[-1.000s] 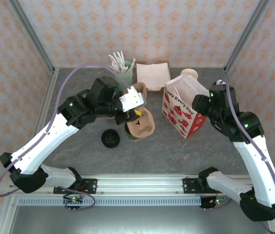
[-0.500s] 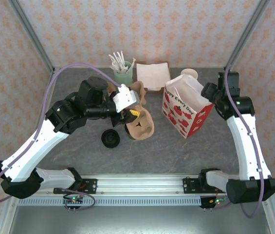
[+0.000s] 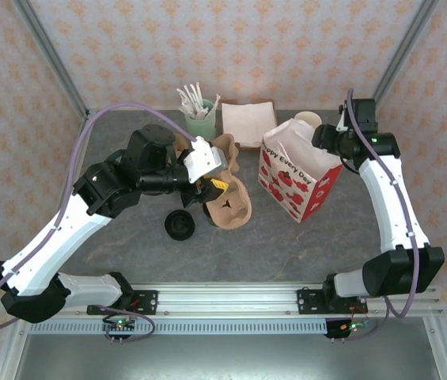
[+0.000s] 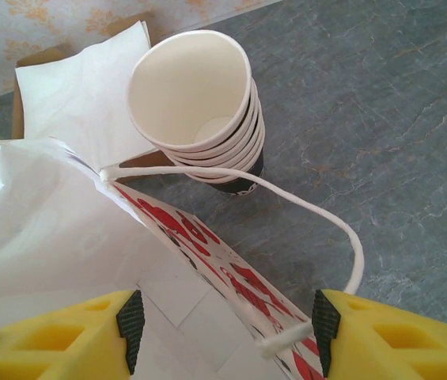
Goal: Pack the takeout coffee
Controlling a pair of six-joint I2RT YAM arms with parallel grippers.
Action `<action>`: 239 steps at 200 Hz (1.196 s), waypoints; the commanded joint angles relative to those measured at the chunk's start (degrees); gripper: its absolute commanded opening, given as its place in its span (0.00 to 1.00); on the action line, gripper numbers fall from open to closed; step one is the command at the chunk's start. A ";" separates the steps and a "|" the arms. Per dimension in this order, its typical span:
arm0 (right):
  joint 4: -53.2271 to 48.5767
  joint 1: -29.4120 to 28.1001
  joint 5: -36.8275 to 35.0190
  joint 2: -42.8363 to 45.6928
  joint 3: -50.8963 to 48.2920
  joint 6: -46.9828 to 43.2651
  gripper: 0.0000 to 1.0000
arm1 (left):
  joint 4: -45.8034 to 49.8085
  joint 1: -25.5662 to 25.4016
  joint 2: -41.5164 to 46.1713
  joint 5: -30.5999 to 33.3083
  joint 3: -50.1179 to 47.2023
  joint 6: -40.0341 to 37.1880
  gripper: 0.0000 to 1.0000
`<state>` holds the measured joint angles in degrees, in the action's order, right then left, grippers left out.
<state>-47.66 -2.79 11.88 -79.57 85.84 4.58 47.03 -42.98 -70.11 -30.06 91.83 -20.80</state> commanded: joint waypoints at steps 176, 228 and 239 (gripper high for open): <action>-6.04 -0.05 14.47 -7.56 7.96 -7.63 0.11 | -2.72 0.53 -2.60 -3.88 3.72 3.39 0.33; -4.71 -6.74 9.03 -0.30 4.66 -4.25 0.04 | -2.55 0.44 -4.92 -4.73 9.27 9.42 0.32; -4.84 -8.07 7.99 1.16 3.97 -3.47 0.03 | -2.25 0.44 -5.44 -5.63 10.61 10.56 0.33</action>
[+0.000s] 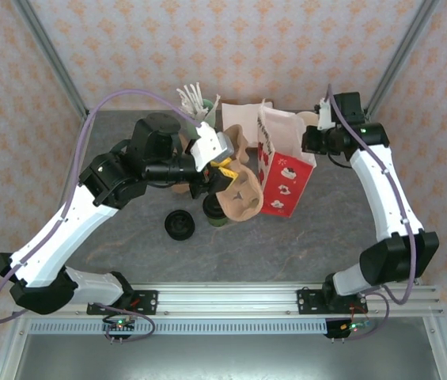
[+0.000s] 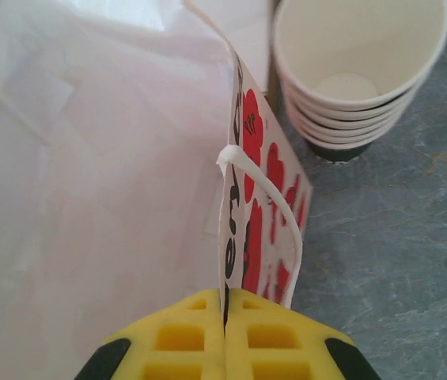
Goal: Pack the takeout coffee
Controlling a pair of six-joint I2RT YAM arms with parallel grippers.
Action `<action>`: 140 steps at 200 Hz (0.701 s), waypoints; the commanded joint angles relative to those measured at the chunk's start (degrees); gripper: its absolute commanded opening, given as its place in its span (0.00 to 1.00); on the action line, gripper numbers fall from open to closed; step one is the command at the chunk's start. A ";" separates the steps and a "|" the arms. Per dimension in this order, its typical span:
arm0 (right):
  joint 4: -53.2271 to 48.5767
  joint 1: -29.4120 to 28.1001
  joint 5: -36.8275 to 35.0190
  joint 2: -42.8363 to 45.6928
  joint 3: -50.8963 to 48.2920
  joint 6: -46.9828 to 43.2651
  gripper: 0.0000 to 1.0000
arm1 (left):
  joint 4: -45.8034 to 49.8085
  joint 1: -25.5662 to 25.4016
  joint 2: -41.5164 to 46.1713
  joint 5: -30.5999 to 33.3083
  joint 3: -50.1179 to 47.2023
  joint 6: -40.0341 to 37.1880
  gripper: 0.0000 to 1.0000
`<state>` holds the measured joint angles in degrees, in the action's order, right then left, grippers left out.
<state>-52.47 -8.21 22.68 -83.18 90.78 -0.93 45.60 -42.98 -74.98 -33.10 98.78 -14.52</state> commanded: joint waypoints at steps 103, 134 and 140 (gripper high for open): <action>1.53 -11.80 -5.85 14.05 -10.04 8.11 0.02 | 1.04 0.11 -2.41 -4.58 9.69 10.77 0.33; 5.26 -11.89 -4.48 16.86 -12.39 16.89 0.02 | 1.85 0.09 -3.20 -1.69 10.05 8.81 0.33; 6.19 -11.87 -4.34 17.55 -13.17 18.34 0.02 | 1.75 0.10 -3.16 -1.09 9.75 8.14 0.32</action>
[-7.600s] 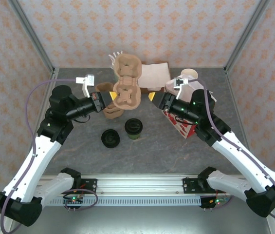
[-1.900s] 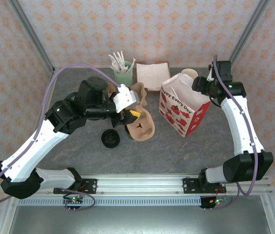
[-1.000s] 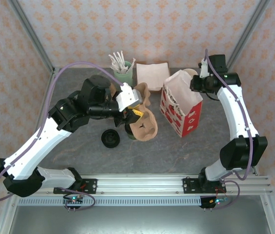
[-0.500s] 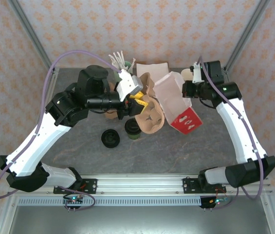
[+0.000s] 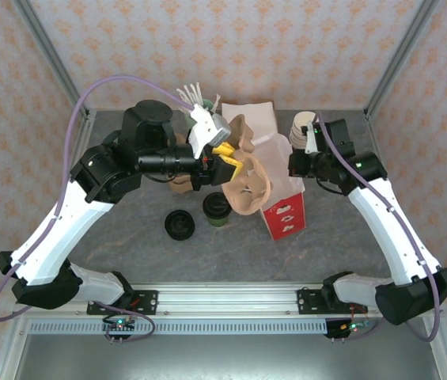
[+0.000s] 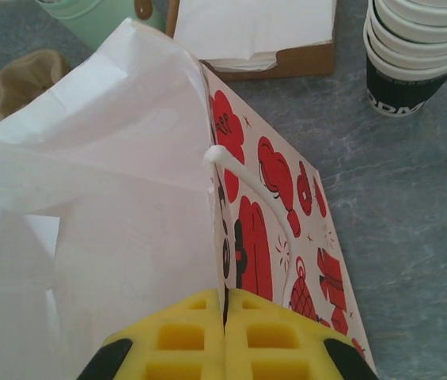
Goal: Pack the takeout coffee
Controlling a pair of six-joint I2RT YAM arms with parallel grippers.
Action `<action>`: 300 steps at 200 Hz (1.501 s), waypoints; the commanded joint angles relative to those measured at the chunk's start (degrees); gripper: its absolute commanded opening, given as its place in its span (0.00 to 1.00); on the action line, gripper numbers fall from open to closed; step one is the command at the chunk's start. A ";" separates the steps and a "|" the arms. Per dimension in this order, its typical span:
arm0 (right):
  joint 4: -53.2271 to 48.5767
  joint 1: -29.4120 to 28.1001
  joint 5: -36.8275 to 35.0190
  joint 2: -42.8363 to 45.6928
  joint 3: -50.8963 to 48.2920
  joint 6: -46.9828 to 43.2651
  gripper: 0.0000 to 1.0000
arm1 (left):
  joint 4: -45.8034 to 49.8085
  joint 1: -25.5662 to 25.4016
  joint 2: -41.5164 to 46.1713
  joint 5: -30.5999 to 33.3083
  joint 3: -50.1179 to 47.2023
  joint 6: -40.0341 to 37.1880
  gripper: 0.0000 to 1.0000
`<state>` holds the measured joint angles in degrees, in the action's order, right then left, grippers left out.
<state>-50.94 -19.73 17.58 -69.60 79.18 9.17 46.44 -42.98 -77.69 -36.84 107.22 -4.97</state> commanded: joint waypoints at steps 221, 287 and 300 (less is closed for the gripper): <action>5.84 -0.49 16.88 4.72 -9.53 8.61 0.03 | 10.50 0.31 -14.12 8.21 12.83 9.14 0.29; 5.68 -0.50 17.74 3.71 -7.99 7.38 0.03 | 13.90 -0.91 -14.70 1.41 10.08 9.68 0.29; 5.41 -0.51 17.80 3.45 -7.72 7.09 0.03 | 14.07 -1.02 -15.07 -0.47 9.43 10.07 0.29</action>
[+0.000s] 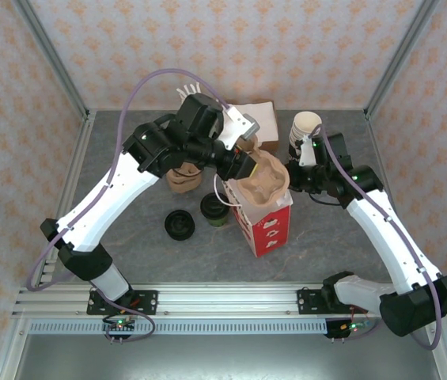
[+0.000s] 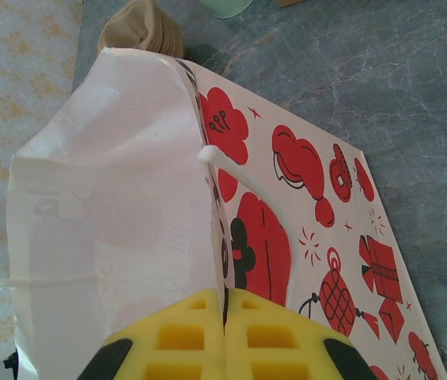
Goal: Pack the takeout coffee
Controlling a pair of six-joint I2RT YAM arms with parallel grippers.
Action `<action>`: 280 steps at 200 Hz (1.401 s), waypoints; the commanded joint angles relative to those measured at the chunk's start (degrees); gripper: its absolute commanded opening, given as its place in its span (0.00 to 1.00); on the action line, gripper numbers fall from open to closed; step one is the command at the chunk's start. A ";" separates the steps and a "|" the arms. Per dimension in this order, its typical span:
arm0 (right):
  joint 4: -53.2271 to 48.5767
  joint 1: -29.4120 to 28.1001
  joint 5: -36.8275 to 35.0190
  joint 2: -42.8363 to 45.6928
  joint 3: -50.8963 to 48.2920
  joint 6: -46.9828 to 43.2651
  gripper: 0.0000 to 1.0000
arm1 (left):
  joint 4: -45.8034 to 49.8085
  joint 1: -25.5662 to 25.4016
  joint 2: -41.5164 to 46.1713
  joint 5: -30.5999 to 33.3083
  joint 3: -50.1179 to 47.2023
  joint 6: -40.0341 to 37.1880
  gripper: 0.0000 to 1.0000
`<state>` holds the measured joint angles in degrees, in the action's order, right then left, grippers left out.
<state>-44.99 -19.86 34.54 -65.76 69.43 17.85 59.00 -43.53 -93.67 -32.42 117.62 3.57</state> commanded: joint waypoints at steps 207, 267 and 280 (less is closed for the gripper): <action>-2.64 -0.44 5.30 -1.75 4.95 -8.04 0.04 | 7.89 1.07 -4.60 -9.15 -3.10 -5.10 0.29; -3.63 -0.52 9.81 -1.44 4.22 -12.87 0.05 | 6.39 3.42 -6.53 -10.23 -2.45 -3.57 0.28; -3.70 -0.46 10.26 -1.42 4.39 -13.57 0.05 | 6.65 3.54 -6.64 -9.97 -2.70 -4.10 0.28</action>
<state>-47.66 -19.90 42.11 -67.46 72.36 7.46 65.78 -40.71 -99.96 -41.71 114.43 -0.27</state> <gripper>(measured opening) 0.054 0.284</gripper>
